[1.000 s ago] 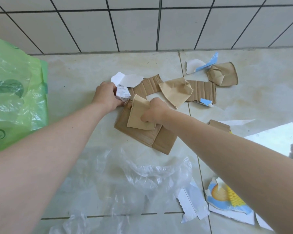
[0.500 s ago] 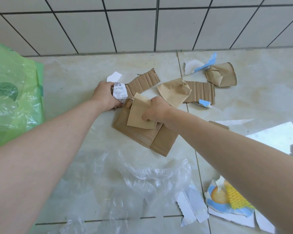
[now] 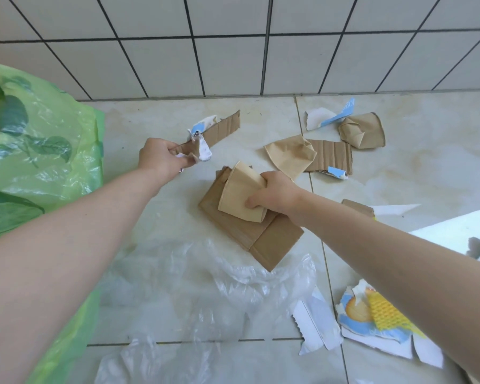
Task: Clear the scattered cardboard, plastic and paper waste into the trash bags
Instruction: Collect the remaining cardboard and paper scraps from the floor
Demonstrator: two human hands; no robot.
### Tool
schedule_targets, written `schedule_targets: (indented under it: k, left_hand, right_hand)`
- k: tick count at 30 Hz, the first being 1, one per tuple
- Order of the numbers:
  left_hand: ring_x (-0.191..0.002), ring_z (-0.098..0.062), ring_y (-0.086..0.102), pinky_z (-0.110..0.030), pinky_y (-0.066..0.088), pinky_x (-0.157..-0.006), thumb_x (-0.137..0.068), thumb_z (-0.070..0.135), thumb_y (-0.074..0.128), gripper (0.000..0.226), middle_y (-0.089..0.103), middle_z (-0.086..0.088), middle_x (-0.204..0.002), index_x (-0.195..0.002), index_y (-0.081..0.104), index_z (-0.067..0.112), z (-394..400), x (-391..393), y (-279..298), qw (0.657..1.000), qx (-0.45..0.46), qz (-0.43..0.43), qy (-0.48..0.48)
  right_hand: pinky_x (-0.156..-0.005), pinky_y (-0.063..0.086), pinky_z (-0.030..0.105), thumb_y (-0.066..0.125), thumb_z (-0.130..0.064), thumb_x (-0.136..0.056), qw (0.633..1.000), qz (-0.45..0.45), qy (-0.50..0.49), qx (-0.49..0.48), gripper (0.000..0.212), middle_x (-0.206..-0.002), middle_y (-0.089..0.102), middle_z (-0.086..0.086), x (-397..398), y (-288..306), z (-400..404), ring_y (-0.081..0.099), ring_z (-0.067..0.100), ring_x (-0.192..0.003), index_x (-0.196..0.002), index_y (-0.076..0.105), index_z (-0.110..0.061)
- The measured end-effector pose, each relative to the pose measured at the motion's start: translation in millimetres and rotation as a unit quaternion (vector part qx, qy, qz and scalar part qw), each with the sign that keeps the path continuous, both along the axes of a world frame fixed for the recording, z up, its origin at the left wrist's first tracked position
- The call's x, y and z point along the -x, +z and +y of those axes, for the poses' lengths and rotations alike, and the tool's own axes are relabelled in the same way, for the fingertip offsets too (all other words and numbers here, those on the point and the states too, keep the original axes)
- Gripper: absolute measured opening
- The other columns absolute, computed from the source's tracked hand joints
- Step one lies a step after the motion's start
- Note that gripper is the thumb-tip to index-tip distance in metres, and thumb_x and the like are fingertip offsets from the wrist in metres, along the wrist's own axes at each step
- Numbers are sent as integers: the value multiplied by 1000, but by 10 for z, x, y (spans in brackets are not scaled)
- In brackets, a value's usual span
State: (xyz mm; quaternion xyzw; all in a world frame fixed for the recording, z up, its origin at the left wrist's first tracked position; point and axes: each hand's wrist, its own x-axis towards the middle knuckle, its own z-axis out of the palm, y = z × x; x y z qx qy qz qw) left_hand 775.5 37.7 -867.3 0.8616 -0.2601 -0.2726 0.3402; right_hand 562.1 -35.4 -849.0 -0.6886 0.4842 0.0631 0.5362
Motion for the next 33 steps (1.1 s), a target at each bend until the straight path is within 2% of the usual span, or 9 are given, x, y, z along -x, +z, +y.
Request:
schedule_targets:
  k: [4, 8, 14, 17, 21, 24, 26, 29, 33]
  left_hand:
    - [-59, -20, 48, -26, 40, -65, -71, 22, 78, 24, 55, -4, -55, -57, 61, 13, 251, 123, 247, 1000, 21, -1, 15]
    - [-51, -17, 45, -25, 38, -60, -70, 25, 78, 34, 50, 7, -43, -69, 61, -5, 604, 341, 535, 997, 58, 3, 45]
    - [-61, -16, 43, -29, 30, -62, -69, 38, 79, 38, 52, -10, -63, -67, 64, 4, 1476, 613, 976, 994, 103, -24, 42]
    - [-63, -16, 44, -30, 32, -64, -70, 31, 80, 27, 56, -9, -66, -69, 68, 8, 1996, 674, 1268, 989, 129, -4, 76]
    - [-76, -19, 60, -33, 45, -74, -71, 11, 78, 10, 69, -9, -84, -72, 76, 21, 2634, 714, 1616, 964, 213, 80, 140]
    - [-73, -14, 65, -28, 50, -70, -72, 9, 76, 17, 74, 1, -81, -72, 77, 26, 3052, 728, 1793, 953, 245, 76, 159]
    - [-72, -13, 65, -28, 50, -72, -70, 13, 78, 13, 75, 0, -81, -75, 76, 25, 3229, 691, 1816, 953, 247, 58, 167]
    - [-74, -19, 58, -36, 41, -74, -64, 24, 83, 15, 70, -19, -83, -75, 74, 18, 3349, 635, 1755, 965, 195, 14, 176]
    - [-62, -20, 45, -32, 31, -62, -67, 42, 80, 34, 50, -15, -61, -75, 67, 12, 3856, 389, 1699, 963, 94, -87, 239]
  right_hand:
    - [-58, 46, 25, 72, -13, -78, 997, -46, -67, -14, 37, -89, 57, 2, 101, 165, 135, 56, 14, -76, -109, 52, -12]
    - [-61, 47, 27, 69, -18, -81, 987, -86, -139, -8, 53, -100, 55, 1, 202, 385, 335, 55, 15, -82, -125, 40, -18]
    - [-73, 54, 35, 67, -16, -80, 979, -124, -159, -17, 66, -116, 54, 6, 312, 715, 797, 59, 21, -95, -134, 30, -24]
    - [-87, 54, 44, 63, -15, -78, 978, -146, -146, -40, 69, -109, 59, 5, 338, 864, 1085, 62, 25, -97, -135, 27, -28]
    - [-89, 53, 50, 66, -21, -65, 980, -151, -120, -57, 81, -107, 63, 6, 337, 1058, 1505, 65, 29, -97, -134, 27, -37]
    - [-86, 54, 48, 66, -17, -66, 975, -185, -92, -83, 53, -107, 68, 11, 303, 1242, 1780, 67, 32, -95, -117, 53, -20]
    - [-79, 55, 42, 64, -10, -75, 967, -216, -89, -101, 34, -105, 69, 12, 288, 1376, 1860, 68, 27, -88, -108, 59, -15]
    - [-73, 53, 34, 61, -5, -83, 949, -277, -90, -125, 33, -101, 68, 10, 256, 1557, 1889, 66, 19, -79, -115, 57, -10]
    - [-76, 55, 37, 62, -9, -83, 943, -297, -27, -147, 30, -99, 69, 7, -306, 1640, 2297, 68, 17, -80, -113, 57, -12]
